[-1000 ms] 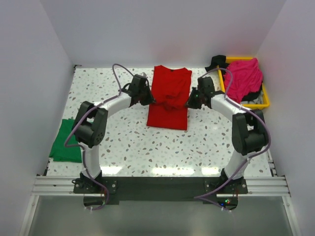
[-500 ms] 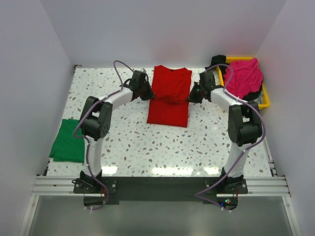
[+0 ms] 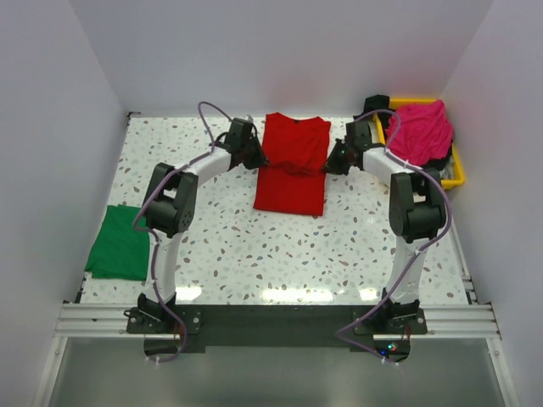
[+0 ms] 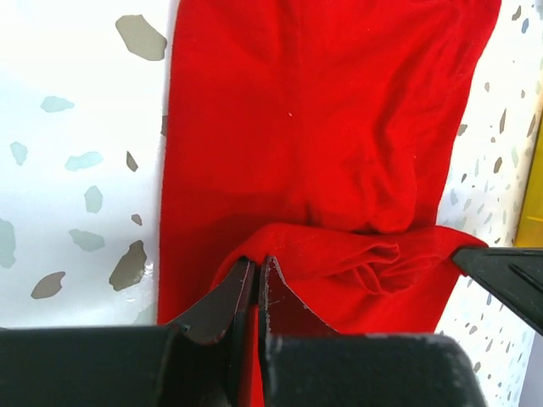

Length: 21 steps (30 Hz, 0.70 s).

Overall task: Fold and stack the t-shirts
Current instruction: Fold the tshirt

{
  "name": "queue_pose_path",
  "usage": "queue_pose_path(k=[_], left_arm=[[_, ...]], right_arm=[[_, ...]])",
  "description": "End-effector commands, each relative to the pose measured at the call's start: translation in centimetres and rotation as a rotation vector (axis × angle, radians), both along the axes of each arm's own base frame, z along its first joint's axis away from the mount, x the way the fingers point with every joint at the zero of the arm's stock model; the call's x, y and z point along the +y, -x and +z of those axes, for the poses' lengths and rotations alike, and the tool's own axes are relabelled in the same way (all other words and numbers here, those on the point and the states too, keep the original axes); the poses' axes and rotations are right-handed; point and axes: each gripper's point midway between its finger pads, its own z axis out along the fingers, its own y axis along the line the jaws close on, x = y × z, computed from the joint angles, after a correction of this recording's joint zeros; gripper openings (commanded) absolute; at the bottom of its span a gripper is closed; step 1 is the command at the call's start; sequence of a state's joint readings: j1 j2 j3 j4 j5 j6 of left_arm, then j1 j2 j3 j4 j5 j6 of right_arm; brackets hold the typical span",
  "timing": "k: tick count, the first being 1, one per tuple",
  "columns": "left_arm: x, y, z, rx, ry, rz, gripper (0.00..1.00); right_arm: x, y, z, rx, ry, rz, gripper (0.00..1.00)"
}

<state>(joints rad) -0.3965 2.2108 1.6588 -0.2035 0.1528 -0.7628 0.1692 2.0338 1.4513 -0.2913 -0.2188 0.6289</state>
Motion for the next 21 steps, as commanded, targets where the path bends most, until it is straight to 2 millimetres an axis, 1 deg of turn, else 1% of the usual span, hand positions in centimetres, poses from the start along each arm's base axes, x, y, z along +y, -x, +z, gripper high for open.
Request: queue_pose_path(k=[1,2,3,4,5,7,8,9,10,11,12,13,15,16,17,18,19,20,21], left_arm=[[0.6,-2.1,2.0,-0.080,0.006,-0.002,0.07],[0.6,-2.1,2.1,-0.084,0.006,-0.004,0.10],[0.8,-2.3,2.3,-0.094,0.008,-0.006,0.20],[1.0,-2.6,2.6,-0.108,0.006,-0.010,0.22],[1.2,-2.7,2.9,-0.117,0.004,-0.010,0.25],[1.8,-3.0,3.8,-0.145,0.005,-0.010,0.41],[1.9,-3.1,4.3,-0.156,0.007,-0.012,0.49],[2.1,-3.0,5.0,-0.170,0.009,-0.015,0.54],[2.2,-3.1,5.5,-0.186,0.009,-0.019,0.56],[2.4,-3.0,5.8,-0.191,0.007,-0.021,0.57],[2.5,-2.8,6.4,-0.200,0.005,-0.020,0.57],[2.5,-2.7,6.7,-0.210,0.008,-0.018,0.56],[2.7,-2.1,6.9,-0.210,0.018,-0.012,0.52],[2.4,-1.9,7.1,-0.213,0.038,-0.013,0.49],[2.1,-1.6,7.6,-0.221,0.053,-0.019,0.44],[1.9,-1.0,7.0,-0.208,0.056,-0.025,0.40],[1.2,-0.6,7.2,-0.218,0.060,-0.039,0.36],[0.8,-0.3,7.4,-0.222,0.059,-0.047,0.28],[-0.1,0.3,7.1,-0.221,0.052,-0.063,0.25]], right_arm=[[0.5,-2.5,2.8,-0.087,-0.040,0.018,0.08],[0.5,-2.6,2.7,-0.084,-0.041,0.020,0.10],[0.6,-2.8,2.9,-0.090,-0.041,0.023,0.13],[0.4,-2.9,2.9,-0.091,-0.042,0.021,0.16],[0.5,-2.9,3.2,-0.097,-0.040,0.028,0.23],[0.4,-3.1,4.1,-0.119,-0.034,0.031,0.31],[0.2,-2.9,4.1,-0.120,-0.022,0.029,0.39],[0.0,-3.0,4.5,-0.131,-0.015,0.028,0.42],[0.0,-2.9,5.2,-0.144,-0.009,0.029,0.45],[-0.2,-2.7,5.5,-0.149,-0.001,0.033,0.47],[-0.5,-2.5,5.5,-0.150,0.013,0.025,0.47],[-0.5,-2.4,6.7,-0.183,0.011,0.026,0.48],[-0.4,-1.5,6.3,-0.180,0.015,0.028,0.48],[-0.4,-1.3,7.1,-0.199,0.016,0.026,0.48],[0.0,-0.7,6.8,-0.196,0.024,0.039,0.47],[0.1,-0.5,7.0,-0.203,0.032,0.042,0.47],[0.2,-0.4,7.2,-0.213,0.045,0.040,0.47],[0.9,0.2,7.4,-0.218,0.047,0.057,0.47],[1.3,0.4,7.3,-0.218,0.048,0.068,0.47]])
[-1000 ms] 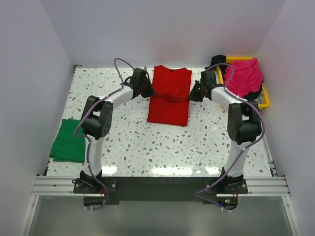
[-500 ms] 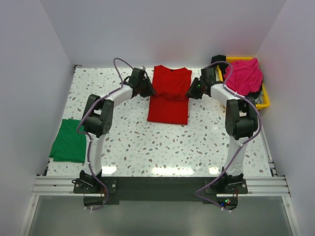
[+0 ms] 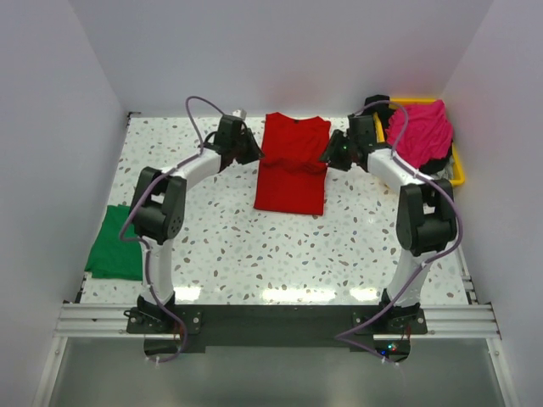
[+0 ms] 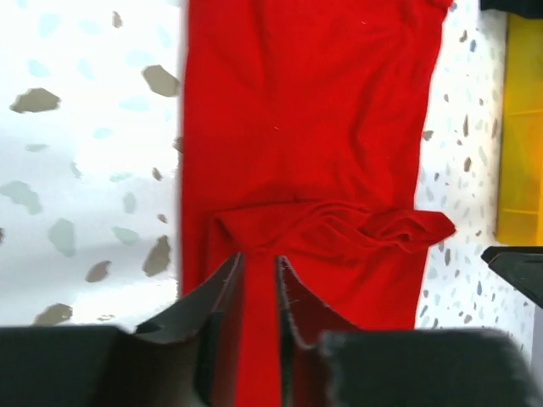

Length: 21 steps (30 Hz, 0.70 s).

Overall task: Fold and stack the t-shirts
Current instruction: Fold the tshirt

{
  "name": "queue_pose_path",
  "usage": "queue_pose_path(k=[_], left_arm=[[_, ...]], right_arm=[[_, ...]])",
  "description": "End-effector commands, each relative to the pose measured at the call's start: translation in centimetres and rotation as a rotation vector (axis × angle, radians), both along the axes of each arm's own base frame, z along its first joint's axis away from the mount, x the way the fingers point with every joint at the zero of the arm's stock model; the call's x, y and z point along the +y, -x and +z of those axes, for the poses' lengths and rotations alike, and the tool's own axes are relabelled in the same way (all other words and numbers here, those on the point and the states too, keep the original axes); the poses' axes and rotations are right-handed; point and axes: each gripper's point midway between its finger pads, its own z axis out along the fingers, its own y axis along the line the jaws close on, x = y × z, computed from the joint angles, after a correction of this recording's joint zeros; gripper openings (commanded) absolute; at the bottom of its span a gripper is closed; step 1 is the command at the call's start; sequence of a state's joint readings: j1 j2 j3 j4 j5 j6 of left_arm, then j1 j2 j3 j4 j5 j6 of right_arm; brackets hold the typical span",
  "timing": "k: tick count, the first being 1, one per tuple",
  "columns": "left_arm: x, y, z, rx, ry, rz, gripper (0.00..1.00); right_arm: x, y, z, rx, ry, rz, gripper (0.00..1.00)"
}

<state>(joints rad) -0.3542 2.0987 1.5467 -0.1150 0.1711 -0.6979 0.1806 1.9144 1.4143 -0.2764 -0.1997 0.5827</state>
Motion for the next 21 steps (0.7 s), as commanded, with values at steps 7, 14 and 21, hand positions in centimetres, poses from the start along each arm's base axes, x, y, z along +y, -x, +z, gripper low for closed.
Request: queue_pose_path(k=[7,14,21], left_arm=[[-6.1,2.1,1.7,-0.078,0.033,-0.128,0.10],[-8.2,1.7,-0.8,-0.075,0.008,-0.195,0.08],[-8.3,-0.3,-1.6,-0.093,-0.029,-0.195,0.09]], right_arm=[[5.7,1.3,0.3,-0.073,0.076,0.128,0.38],[7.2,-0.2,-2.4,-0.038,0.092,0.160,0.31],[7.2,-2.1,-3.9,-0.019,0.127,0.153,0.30]])
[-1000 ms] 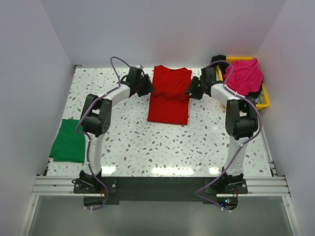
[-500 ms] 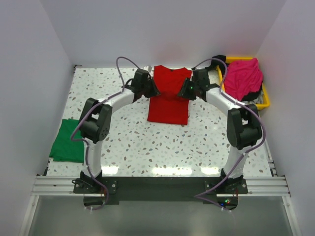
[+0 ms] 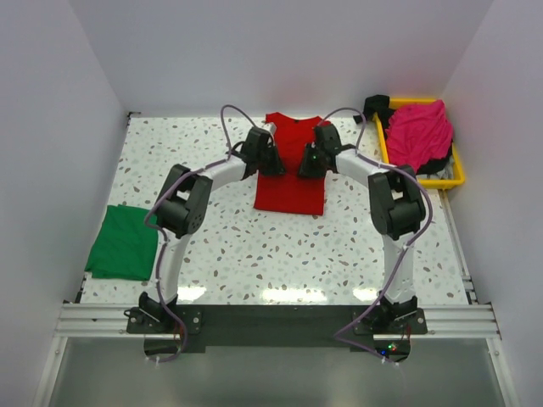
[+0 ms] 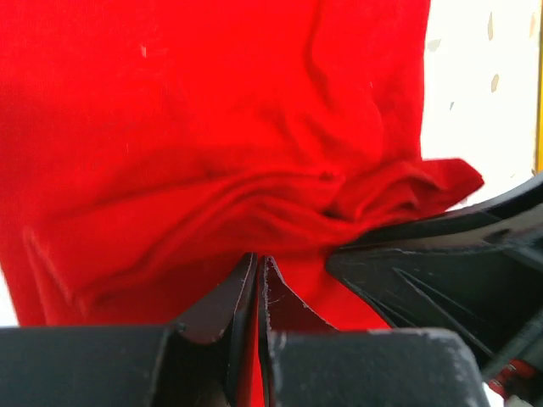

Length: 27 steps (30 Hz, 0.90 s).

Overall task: Fold and stack the t-shirts
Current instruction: Fold the tshirt

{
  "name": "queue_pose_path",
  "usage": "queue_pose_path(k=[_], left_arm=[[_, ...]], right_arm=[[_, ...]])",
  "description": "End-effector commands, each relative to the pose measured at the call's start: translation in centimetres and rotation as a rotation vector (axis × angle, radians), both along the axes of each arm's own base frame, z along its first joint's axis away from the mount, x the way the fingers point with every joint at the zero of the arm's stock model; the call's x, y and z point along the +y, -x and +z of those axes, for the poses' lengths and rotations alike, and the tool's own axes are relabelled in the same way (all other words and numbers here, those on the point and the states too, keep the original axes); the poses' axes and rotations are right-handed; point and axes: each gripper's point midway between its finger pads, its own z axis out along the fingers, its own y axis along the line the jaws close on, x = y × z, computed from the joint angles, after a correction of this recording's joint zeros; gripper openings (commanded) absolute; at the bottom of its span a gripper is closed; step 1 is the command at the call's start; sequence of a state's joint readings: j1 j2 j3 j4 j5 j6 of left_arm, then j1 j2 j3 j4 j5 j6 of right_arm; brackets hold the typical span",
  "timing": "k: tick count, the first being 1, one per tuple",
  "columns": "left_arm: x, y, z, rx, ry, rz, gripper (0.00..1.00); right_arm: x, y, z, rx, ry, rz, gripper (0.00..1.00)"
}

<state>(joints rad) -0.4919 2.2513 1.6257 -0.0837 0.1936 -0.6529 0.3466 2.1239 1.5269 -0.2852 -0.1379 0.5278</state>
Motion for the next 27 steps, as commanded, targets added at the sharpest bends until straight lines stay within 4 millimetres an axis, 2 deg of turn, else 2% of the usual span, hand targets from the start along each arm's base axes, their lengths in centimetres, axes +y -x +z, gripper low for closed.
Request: queue_pose_path(k=[1,2,7,14,20,23,26,27], left_arm=[[-0.4,-3.0,2.7,-0.110,0.008,-0.011,0.09],[-0.3,-3.6,3.2,-0.120,0.013,-0.004,0.09],[0.6,-5.3,2.6,-0.115,0.009,0.022,0.11],[1.9,-6.6,0.3,-0.073,-0.007,0.042,0.12],[3.2,-7.0,-1.6,-0.040,-0.020,0.059,0.12],[3.8,-7.1,-1.7,-0.034,-0.019,0.068,0.12],[4.0,-7.3,-0.8,-0.053,-0.014,0.067,0.12],[4.0,-7.4,-0.4,-0.062,-0.013,0.069,0.12]], right_arm=[[-0.2,-3.3,3.1,-0.104,0.017,-0.011,0.30],[-0.2,-3.5,3.1,-0.104,0.019,-0.012,0.30],[-0.7,-4.6,2.9,-0.103,0.022,-0.029,0.31],[-1.5,-6.0,1.1,-0.076,0.039,-0.045,0.31],[-2.8,-6.8,-0.8,-0.046,0.057,-0.055,0.31],[-3.1,-6.9,-0.8,-0.041,0.058,-0.053,0.32],[-3.1,-7.0,0.4,-0.061,0.046,-0.042,0.34],[-3.1,-7.0,1.3,-0.078,0.043,-0.037,0.34]])
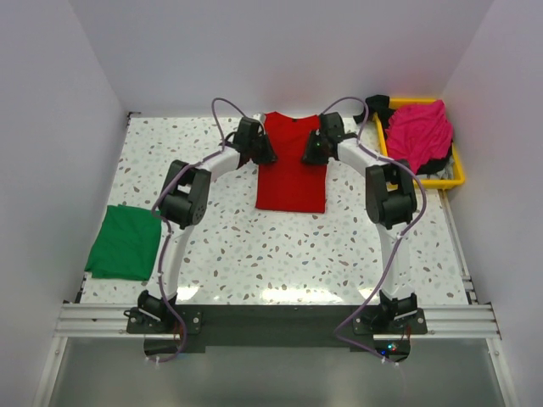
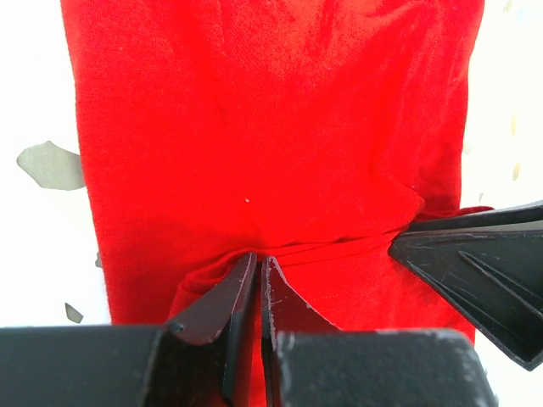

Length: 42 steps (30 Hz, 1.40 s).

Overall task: Fold and stack the t-shirts
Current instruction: Fold the tshirt

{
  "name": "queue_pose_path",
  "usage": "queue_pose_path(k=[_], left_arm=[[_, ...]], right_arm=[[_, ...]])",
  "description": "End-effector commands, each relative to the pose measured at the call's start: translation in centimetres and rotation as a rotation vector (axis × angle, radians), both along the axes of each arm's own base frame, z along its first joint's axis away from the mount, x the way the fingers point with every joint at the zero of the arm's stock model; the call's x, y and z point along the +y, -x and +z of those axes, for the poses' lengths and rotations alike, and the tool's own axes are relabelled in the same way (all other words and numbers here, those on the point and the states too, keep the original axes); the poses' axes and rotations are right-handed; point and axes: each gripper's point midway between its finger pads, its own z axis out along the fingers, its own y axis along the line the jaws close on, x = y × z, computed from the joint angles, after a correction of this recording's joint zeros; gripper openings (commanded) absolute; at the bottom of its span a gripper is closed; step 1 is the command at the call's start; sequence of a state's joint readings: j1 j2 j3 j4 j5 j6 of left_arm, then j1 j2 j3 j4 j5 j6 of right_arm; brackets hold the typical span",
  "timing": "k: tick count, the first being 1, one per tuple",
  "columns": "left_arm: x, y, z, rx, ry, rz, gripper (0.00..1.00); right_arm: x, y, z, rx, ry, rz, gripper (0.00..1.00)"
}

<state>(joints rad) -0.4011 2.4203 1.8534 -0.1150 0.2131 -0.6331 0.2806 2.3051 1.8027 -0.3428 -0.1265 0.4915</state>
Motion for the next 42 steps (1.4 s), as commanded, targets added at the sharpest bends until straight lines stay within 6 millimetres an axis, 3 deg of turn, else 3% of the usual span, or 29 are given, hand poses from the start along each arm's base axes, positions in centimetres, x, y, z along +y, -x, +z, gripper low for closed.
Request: queue_pose_path(k=[1,8,15,19,24,32,42], left_arm=[[1.4,-1.0,1.1,-0.036,-0.023,0.004,0.12],[1.6,-1.3,3.1,-0.078,-0.028,0.002,0.12],[2.2,-1.9,6.2,-0.148,-0.036,0.014,0.19],[2.8,-2.0,6.4,-0.150,-0.046,0.019,0.19],[3.0,-1.7,6.9,-0.159,-0.049,0.020,0.19],[3.4,-1.4,5.4,-0.134,-0.071,0.031,0.19],[6.0,-0.9,1.3,-0.056,-0.172,0.125,0.11]], right_arm=[[-1.1,-0.6,2.0,-0.039,0.025,0.008,0.36],[-3.0,-1.2,4.8,-0.089,-0.006,-0.009,0.37],[-4.0,-1.1,5.6,-0.113,-0.030,-0.011,0.39],[-4.4,-0.8,5.6,-0.107,-0.044,-0.009,0.39],[-4.6,-0.8,7.0,-0.139,-0.049,-0.013,0.39],[-4.6,-0.6,6.4,-0.127,-0.050,-0.012,0.39],[-5.4,-0.1,2.4,-0.056,0.000,-0.033,0.38]])
